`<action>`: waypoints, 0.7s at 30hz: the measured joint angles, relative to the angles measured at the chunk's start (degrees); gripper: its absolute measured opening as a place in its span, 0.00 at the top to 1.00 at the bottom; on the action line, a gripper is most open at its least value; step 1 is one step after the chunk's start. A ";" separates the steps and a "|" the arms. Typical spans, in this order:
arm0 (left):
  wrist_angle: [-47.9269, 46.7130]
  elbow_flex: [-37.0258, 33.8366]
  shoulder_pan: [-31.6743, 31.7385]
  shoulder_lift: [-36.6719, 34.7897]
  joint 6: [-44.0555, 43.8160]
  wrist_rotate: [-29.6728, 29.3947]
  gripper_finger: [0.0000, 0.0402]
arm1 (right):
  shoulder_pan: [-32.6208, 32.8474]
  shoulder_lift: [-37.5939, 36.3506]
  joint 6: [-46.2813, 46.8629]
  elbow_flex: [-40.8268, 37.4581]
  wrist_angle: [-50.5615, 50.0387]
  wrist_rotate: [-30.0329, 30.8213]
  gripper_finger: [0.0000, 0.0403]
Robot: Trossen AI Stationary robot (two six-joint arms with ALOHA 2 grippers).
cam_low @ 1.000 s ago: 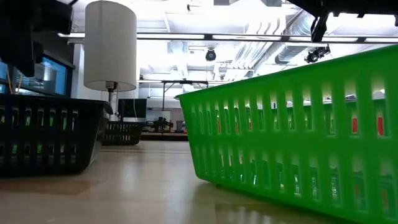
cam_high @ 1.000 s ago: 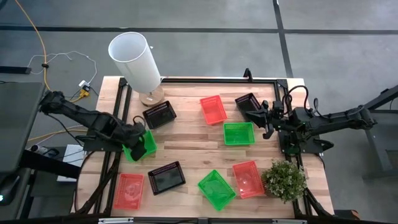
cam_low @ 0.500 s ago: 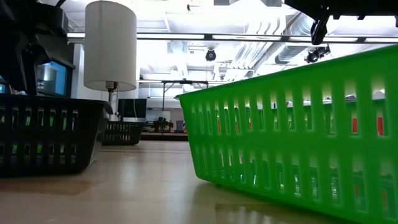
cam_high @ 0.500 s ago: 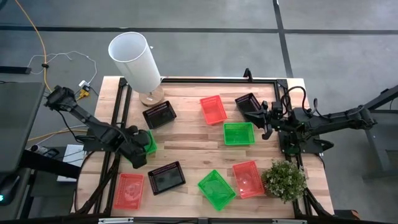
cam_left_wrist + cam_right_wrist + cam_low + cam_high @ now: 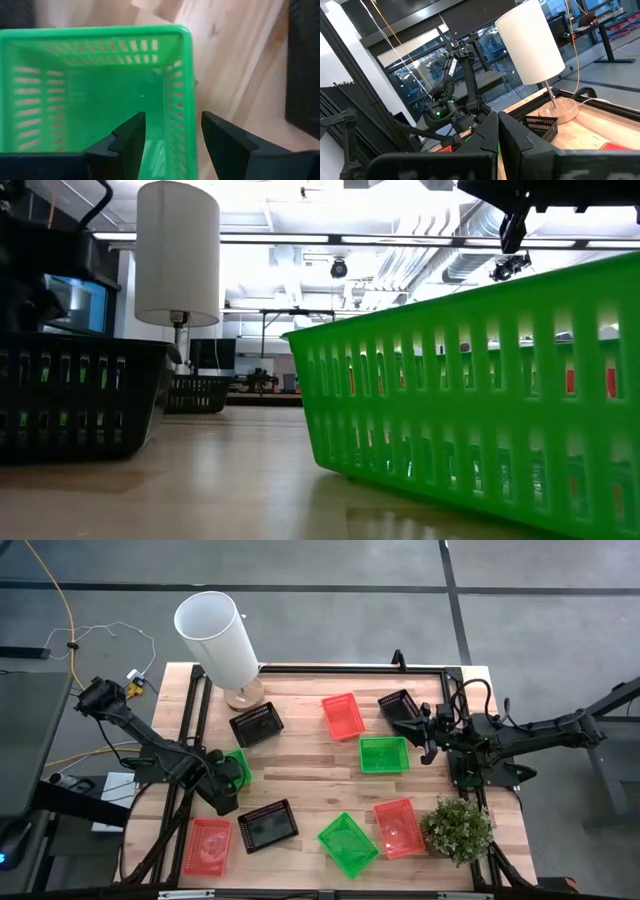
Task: Stack baskets by color
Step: Stack the top left green bin on top of the right green bin
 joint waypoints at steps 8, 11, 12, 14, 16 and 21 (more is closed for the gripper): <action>1.84 -1.69 0.41 0.07 7.14 1.39 0.59 | 0.00 0.51 0.02 0.00 -0.08 0.02 1.00; 2.43 -2.77 1.21 0.07 5.82 1.89 0.68 | 0.01 0.63 0.01 0.00 -0.09 0.02 1.00; 2.72 -3.15 1.48 0.07 5.35 1.89 0.73 | 0.01 0.63 0.01 0.00 -0.09 0.02 1.00; 3.63 -3.56 1.91 0.09 4.96 1.93 0.84 | -0.01 0.65 0.00 0.00 -0.09 0.02 1.00; 4.84 -3.58 2.34 0.09 4.98 1.94 0.95 | 0.01 0.63 0.00 0.00 -0.09 0.02 1.00; 6.15 -0.58 4.85 0.05 5.29 3.85 0.98 | 0.00 0.65 0.97 0.00 -0.09 0.02 1.00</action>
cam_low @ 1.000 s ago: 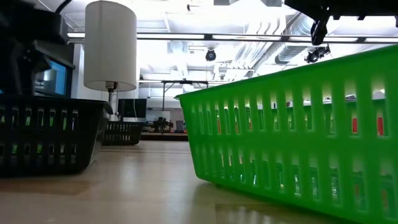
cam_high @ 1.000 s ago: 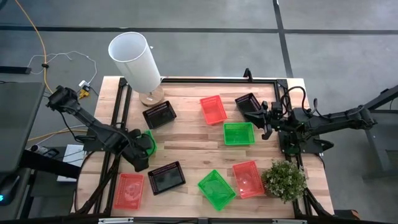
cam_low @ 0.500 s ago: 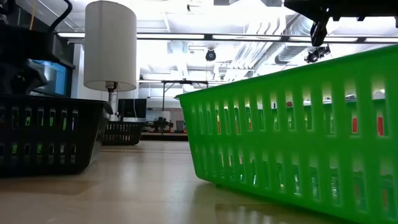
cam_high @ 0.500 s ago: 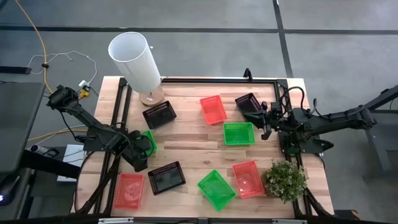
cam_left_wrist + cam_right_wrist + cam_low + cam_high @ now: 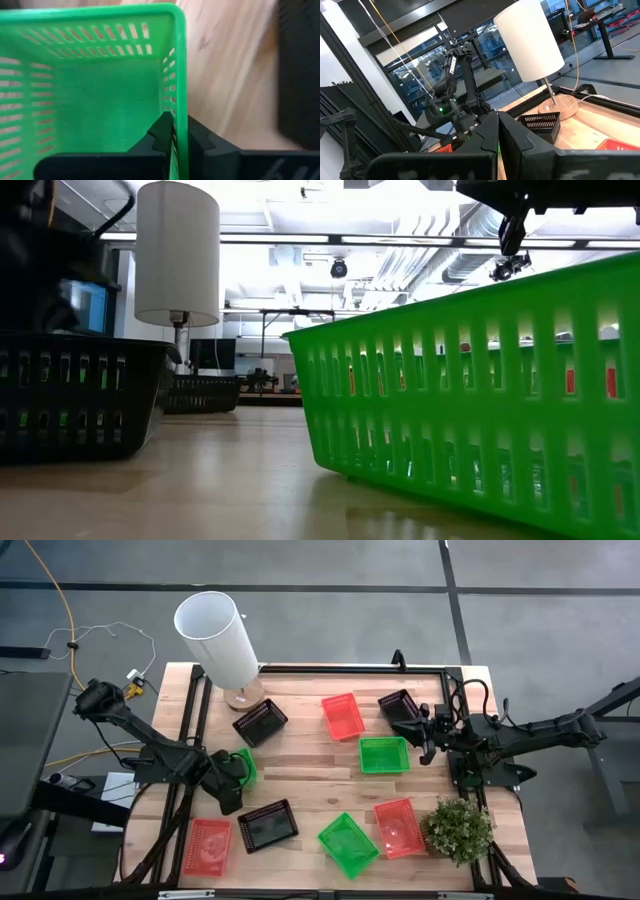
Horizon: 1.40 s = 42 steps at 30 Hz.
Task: Stack baskets by color
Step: Stack the top left green bin on top of the right green bin
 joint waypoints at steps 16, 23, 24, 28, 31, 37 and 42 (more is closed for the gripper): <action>19.20 19.71 7.24 -10.65 27.40 -17.94 1.00 | -0.01 0.04 1.94 0.00 6.09 -0.02 1.00; 46.54 12.37 15.56 -14.46 39.86 -14.40 1.00 | 0.00 1.30 -0.41 0.00 10.18 -0.23 1.00; 49.87 10.59 16.59 -14.90 40.40 -12.80 1.00 | 0.01 1.80 -0.42 0.00 10.16 -0.61 1.00; 63.13 3.16 20.69 -15.15 38.74 -6.10 1.00 | 0.01 4.26 -0.33 0.00 10.13 -2.30 1.00; 68.75 -0.87 22.78 -14.94 35.35 -2.89 1.00 | -0.01 5.89 -0.05 0.00 10.08 -2.75 1.00; 70.36 -2.83 23.56 -14.84 32.65 -2.39 1.00 | 0.00 7.42 -0.07 0.00 10.12 -2.83 1.00; 70.29 -2.80 23.54 -14.81 33.20 -2.41 1.00 | 0.01 7.44 -0.53 0.00 10.10 -2.84 1.00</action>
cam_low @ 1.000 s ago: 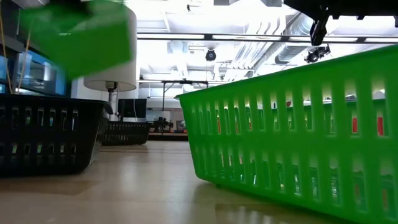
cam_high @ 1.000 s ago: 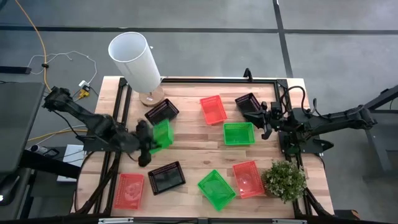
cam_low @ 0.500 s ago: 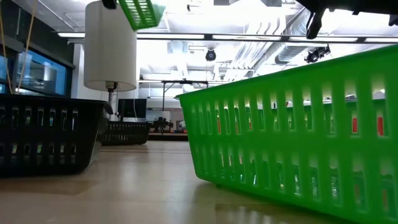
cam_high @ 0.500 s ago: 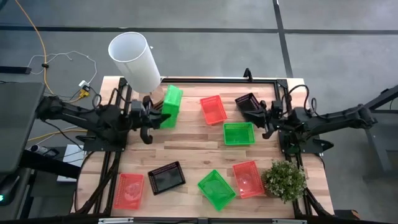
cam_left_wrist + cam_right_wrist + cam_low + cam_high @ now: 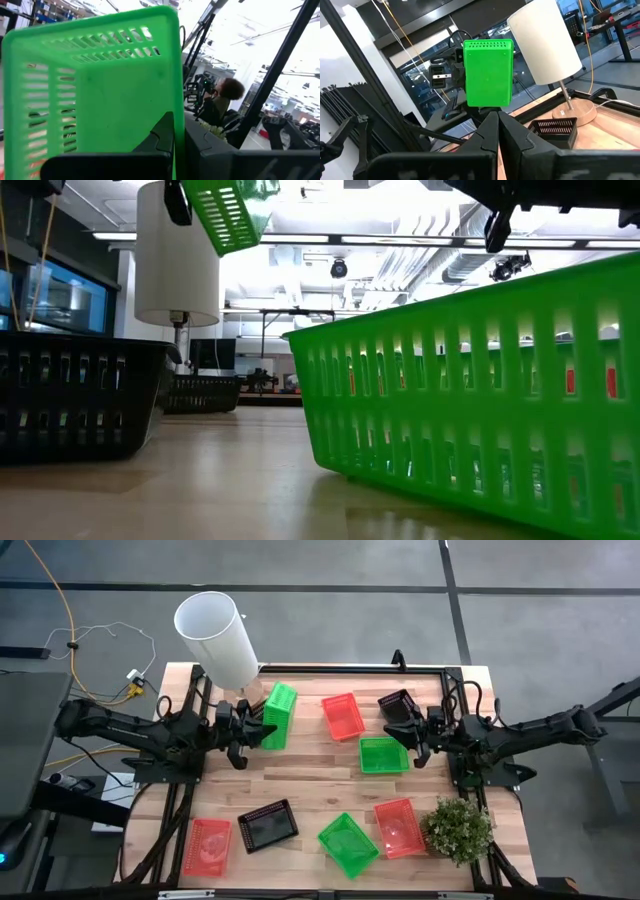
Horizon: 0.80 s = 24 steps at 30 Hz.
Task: Stack baskets by color
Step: Stack the top left green bin on top of the right green bin
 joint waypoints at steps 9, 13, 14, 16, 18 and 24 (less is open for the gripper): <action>-8.39 9.15 0.00 10.08 2.77 2.01 1.00 | -0.04 0.00 -2.25 0.00 7.25 0.41 1.00; -10.46 17.37 0.00 21.15 7.33 3.61 1.00 | -0.04 -0.04 -6.96 0.00 15.11 1.23 1.00; -10.45 19.60 0.00 24.17 8.74 3.67 1.00 | -0.03 -0.04 -8.03 0.00 16.60 1.53 1.00; -10.34 23.91 0.01 29.64 11.63 3.74 1.00 | -0.02 -0.07 -9.85 0.00 19.60 2.81 1.00; -10.36 28.31 0.02 35.03 14.53 4.20 1.00 | -0.02 -0.07 -11.21 0.00 22.65 4.26 1.00; -13.87 40.63 0.25 49.06 20.01 7.94 1.00 | -0.04 -0.09 -14.80 0.00 30.46 5.78 1.00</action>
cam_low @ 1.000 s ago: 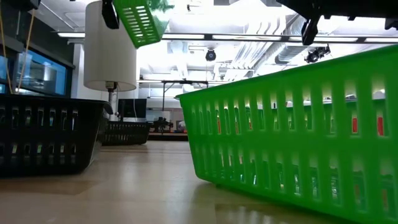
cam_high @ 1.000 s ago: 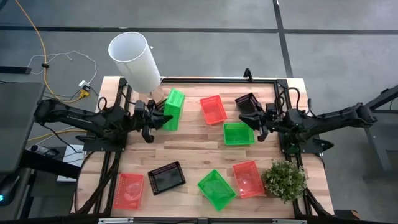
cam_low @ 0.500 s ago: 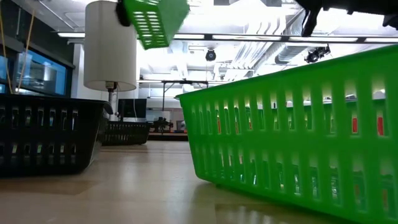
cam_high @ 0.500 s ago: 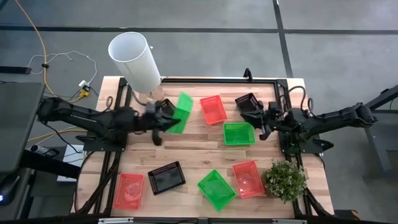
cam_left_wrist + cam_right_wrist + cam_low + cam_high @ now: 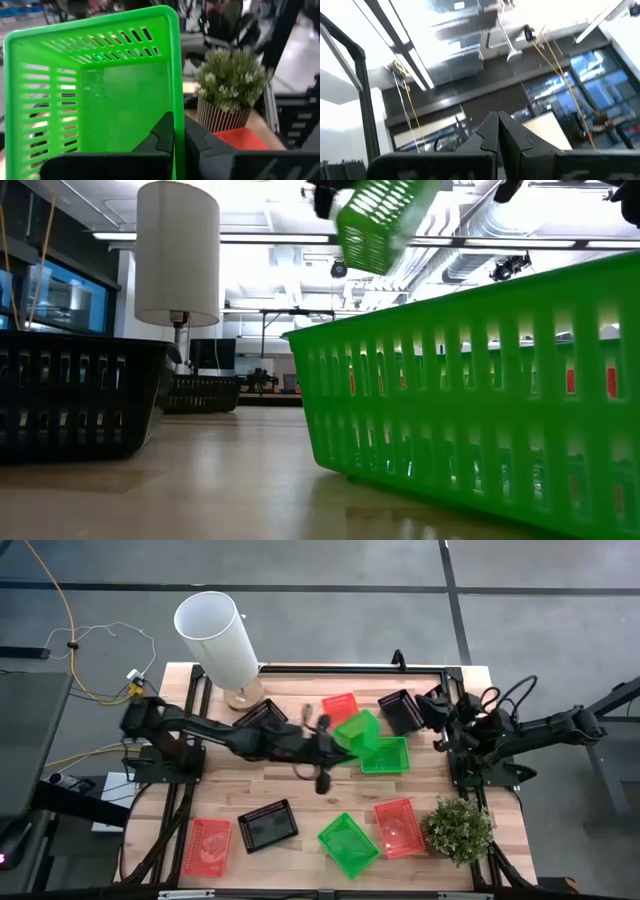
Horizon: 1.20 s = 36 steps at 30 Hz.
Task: Stack baskets by color
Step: Stack the top left green bin on top of the right green bin
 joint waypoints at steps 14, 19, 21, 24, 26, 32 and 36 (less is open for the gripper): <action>-6.13 14.18 3.73 19.11 5.03 0.20 1.00 | 0.02 0.04 -0.22 0.00 0.75 -0.14 1.00; 2.01 14.58 5.58 22.73 4.89 3.37 1.00 | 0.00 0.04 -0.22 0.00 0.27 -0.16 1.00; 4.59 14.58 6.03 23.77 4.04 4.77 1.00 | 0.00 0.02 -0.22 0.00 0.11 -0.16 1.00; 4.95 14.58 6.13 25.49 2.84 5.15 1.00 | 0.02 0.02 -0.18 0.00 -0.12 -0.16 1.00; 3.70 14.54 6.12 26.78 2.08 5.92 1.00 | 0.02 0.02 -0.08 0.00 -0.12 -0.16 1.00; -0.70 14.53 4.74 27.66 4.53 3.55 1.00 | 0.02 0.04 0.62 0.00 -0.21 -0.18 1.00; -5.07 14.45 3.68 26.60 9.45 -0.61 1.00 | 0.02 0.02 1.07 0.00 -1.75 -0.18 1.00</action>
